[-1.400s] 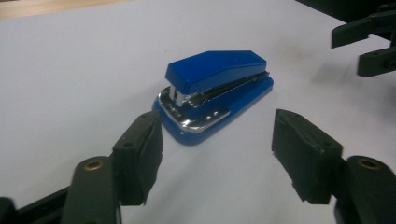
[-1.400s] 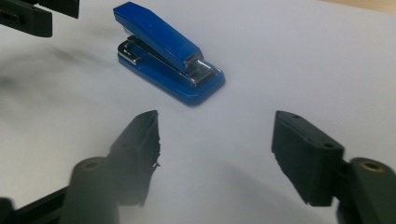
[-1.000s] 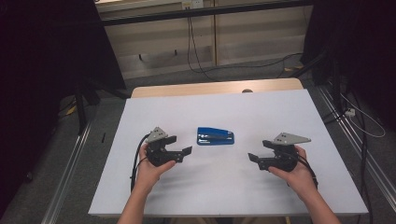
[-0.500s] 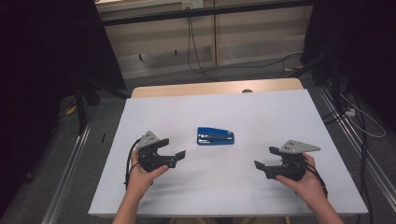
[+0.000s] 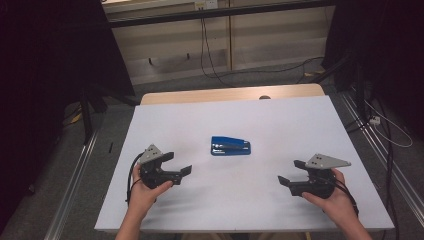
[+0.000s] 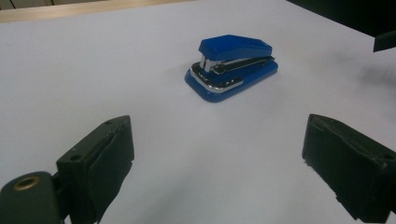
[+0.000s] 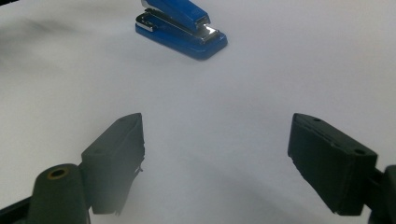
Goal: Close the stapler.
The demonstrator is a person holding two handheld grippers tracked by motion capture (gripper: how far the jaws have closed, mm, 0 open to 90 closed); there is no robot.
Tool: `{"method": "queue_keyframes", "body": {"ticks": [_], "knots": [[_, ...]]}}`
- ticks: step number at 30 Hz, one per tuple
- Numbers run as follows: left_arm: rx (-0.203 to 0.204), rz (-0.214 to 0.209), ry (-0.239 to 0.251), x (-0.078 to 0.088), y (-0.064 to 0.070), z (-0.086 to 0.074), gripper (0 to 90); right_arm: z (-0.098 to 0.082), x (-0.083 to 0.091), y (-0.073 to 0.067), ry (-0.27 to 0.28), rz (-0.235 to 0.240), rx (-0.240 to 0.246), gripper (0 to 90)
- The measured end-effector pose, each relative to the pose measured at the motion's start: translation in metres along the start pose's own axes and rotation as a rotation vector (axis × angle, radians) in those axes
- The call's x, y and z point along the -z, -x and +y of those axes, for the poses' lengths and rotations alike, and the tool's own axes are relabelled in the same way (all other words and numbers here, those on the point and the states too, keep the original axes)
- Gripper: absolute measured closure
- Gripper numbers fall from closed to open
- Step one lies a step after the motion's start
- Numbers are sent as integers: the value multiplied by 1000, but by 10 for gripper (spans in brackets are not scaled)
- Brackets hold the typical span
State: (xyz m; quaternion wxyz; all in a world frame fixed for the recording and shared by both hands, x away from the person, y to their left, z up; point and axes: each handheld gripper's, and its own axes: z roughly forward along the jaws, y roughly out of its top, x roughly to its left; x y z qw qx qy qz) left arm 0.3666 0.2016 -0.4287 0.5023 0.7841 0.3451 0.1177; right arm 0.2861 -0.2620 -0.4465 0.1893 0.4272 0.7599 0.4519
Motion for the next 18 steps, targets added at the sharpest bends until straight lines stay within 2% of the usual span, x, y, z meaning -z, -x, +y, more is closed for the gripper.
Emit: {"method": "queue_keyframes", "body": {"ticks": [7,12,18], "knots": [[-16,5,-5,10,-2,-5,89,-1,4,2,8,-8,-1,190],[-15,11,-12,17,-5,-10,88,-1,5,1,7,-12,6,189],[-1,20,1,24,-9,-12,88,-3,8,-1,10,-11,19,187]]}}
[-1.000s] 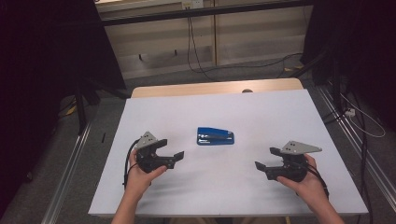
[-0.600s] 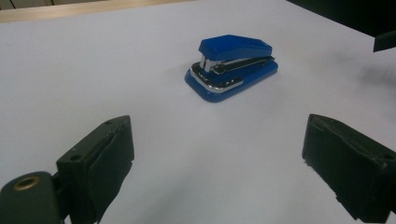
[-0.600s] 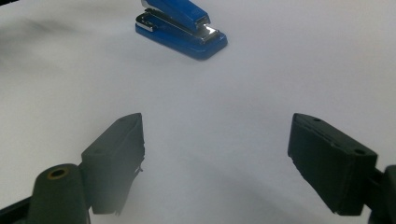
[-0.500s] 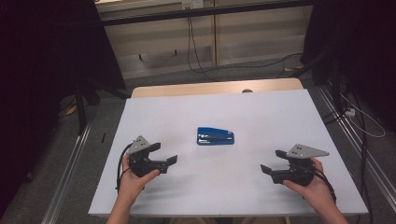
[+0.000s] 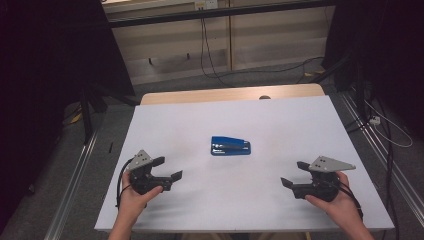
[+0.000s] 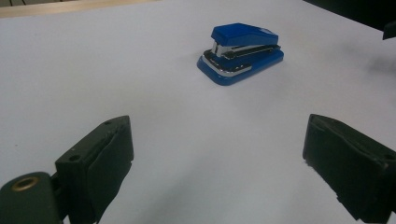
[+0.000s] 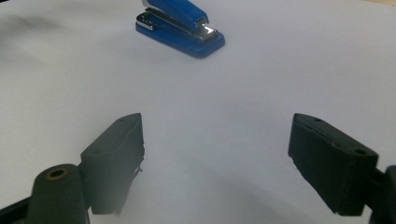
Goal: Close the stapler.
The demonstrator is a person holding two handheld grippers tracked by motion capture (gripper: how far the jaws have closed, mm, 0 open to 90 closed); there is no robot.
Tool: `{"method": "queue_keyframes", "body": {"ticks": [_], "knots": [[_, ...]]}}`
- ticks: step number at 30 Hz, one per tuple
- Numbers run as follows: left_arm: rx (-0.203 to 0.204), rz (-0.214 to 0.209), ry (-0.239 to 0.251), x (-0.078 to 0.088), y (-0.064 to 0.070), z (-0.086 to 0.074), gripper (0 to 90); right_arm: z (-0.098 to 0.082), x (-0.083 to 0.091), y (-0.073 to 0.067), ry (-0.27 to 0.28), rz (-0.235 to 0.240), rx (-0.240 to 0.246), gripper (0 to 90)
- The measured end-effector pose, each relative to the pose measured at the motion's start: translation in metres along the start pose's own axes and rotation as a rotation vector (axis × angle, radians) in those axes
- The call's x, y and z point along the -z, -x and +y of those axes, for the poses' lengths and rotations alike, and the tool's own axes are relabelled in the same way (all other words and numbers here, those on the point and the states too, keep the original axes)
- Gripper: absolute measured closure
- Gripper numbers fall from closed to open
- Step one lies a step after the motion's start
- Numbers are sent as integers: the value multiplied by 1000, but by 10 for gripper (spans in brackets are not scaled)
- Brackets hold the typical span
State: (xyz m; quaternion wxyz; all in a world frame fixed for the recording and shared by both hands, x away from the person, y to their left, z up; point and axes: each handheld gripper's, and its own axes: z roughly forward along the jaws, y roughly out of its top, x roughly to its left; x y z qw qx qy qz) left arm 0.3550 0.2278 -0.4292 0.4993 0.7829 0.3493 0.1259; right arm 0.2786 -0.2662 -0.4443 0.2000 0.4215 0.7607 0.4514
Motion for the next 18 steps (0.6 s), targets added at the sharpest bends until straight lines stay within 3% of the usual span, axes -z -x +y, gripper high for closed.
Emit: {"method": "queue_keyframes", "body": {"ticks": [8,18], "knots": [[-15,10,-22,9,-3,-8,84,0,0,-3,3,1,13,180],[-3,10,-21,7,-6,-8,83,-2,-4,-2,-5,11,21,178]]}}
